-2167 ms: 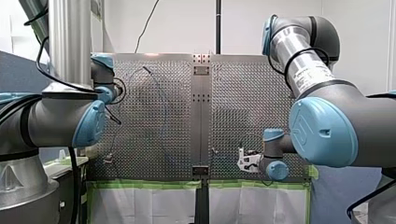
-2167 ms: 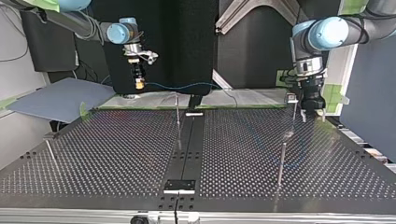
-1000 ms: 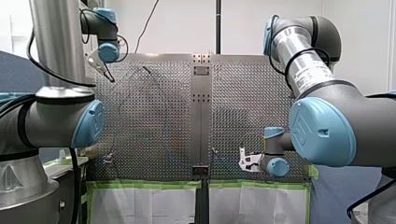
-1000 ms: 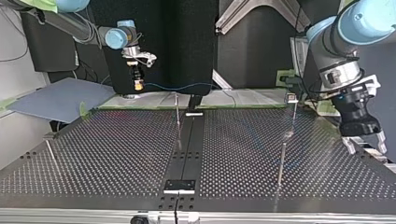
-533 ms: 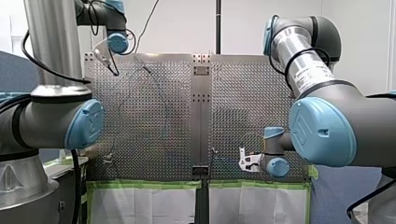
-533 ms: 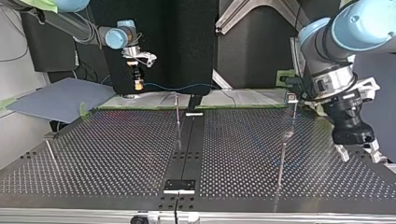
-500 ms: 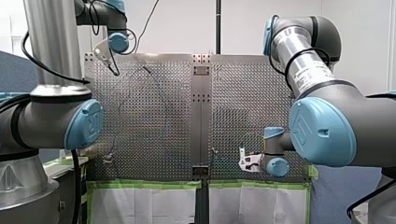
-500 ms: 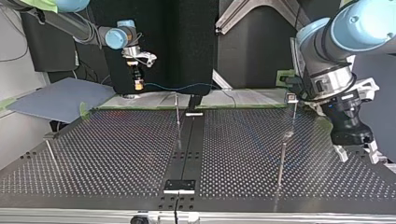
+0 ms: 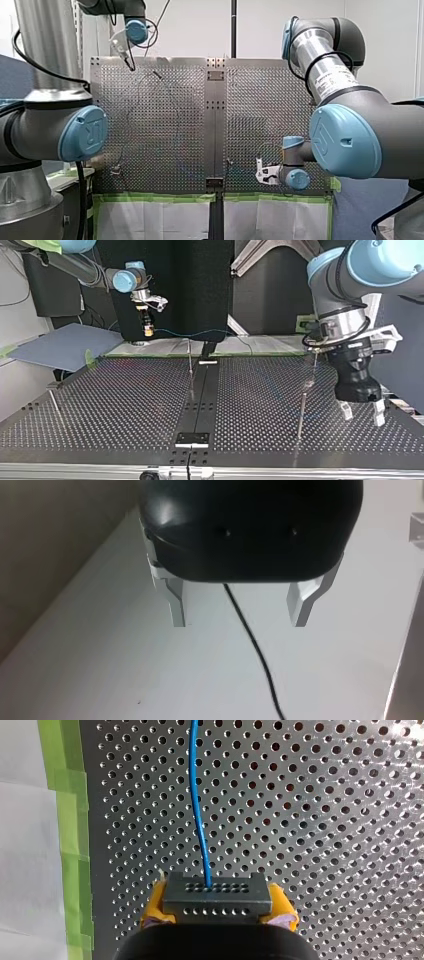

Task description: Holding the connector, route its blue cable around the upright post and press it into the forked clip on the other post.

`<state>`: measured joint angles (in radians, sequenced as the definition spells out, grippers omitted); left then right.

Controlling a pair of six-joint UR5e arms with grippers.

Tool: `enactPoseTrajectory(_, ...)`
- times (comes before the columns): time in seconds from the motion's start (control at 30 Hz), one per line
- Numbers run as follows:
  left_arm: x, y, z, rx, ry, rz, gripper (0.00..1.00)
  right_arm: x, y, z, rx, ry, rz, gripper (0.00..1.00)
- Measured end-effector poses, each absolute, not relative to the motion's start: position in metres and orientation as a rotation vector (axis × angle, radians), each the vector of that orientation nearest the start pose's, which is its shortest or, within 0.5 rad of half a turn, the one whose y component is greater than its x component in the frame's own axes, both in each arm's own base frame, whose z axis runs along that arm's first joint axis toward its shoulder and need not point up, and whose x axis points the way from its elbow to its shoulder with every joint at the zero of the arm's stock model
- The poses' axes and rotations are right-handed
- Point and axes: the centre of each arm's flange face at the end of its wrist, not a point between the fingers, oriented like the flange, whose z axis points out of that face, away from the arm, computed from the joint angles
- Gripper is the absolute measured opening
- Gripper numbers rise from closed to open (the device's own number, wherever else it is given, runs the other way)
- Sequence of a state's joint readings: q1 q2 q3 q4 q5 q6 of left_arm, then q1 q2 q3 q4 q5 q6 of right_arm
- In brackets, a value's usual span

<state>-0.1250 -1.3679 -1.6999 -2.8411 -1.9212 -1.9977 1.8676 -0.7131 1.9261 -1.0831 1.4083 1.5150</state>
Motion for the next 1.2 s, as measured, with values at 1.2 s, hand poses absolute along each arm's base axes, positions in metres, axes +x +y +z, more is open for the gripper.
enactPoseTrajectory(1.2,0.394,-0.151,0.488,-0.252,1.526,0.029,0.99,0.302,-0.475,-0.039,1.668,-0.989,1.43,0.0)
